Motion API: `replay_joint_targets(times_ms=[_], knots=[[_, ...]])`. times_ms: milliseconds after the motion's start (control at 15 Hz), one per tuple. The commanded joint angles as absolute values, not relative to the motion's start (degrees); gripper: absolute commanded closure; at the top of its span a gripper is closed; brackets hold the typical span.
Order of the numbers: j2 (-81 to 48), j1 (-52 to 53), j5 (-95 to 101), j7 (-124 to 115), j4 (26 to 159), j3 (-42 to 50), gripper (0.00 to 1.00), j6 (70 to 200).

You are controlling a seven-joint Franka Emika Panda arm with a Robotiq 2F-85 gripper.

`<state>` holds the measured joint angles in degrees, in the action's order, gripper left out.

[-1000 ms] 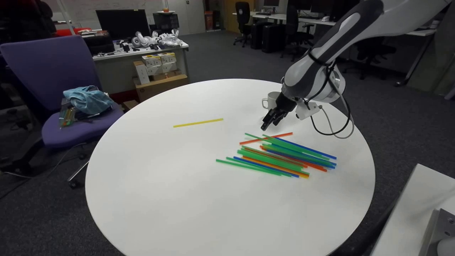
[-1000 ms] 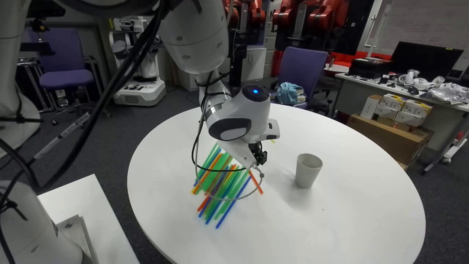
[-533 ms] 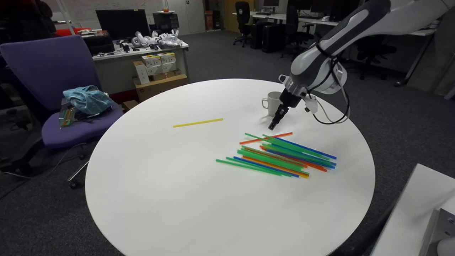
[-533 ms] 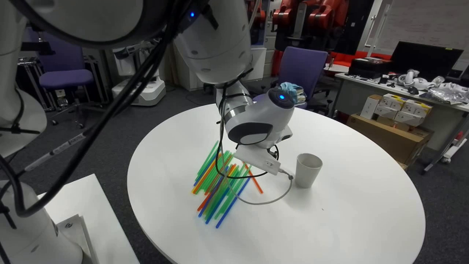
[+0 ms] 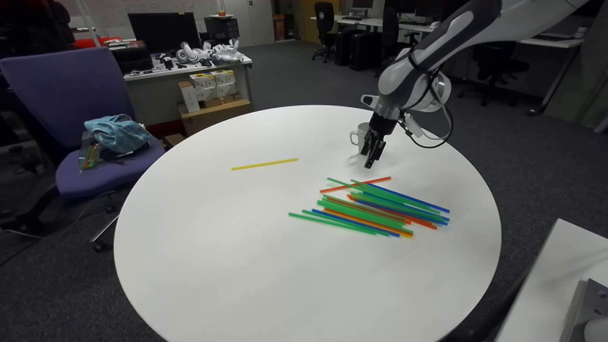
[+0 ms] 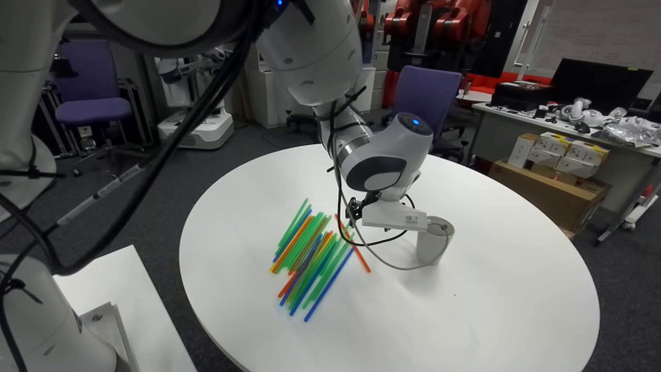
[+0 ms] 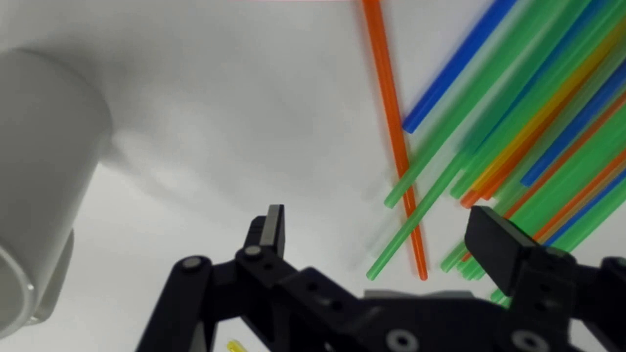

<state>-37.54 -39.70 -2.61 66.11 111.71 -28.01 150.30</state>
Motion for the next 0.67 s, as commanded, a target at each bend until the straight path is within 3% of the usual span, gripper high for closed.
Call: replay_joint_targets(times_ms=[0, 600], knots=[[-35.7, -31.4, -0.8, 71.6, 109.4, -20.2, 0.0, 149.0], [-35.5, -20.9, 4.3, 86.2, 110.9, -9.1, 0.0, 149.1]])
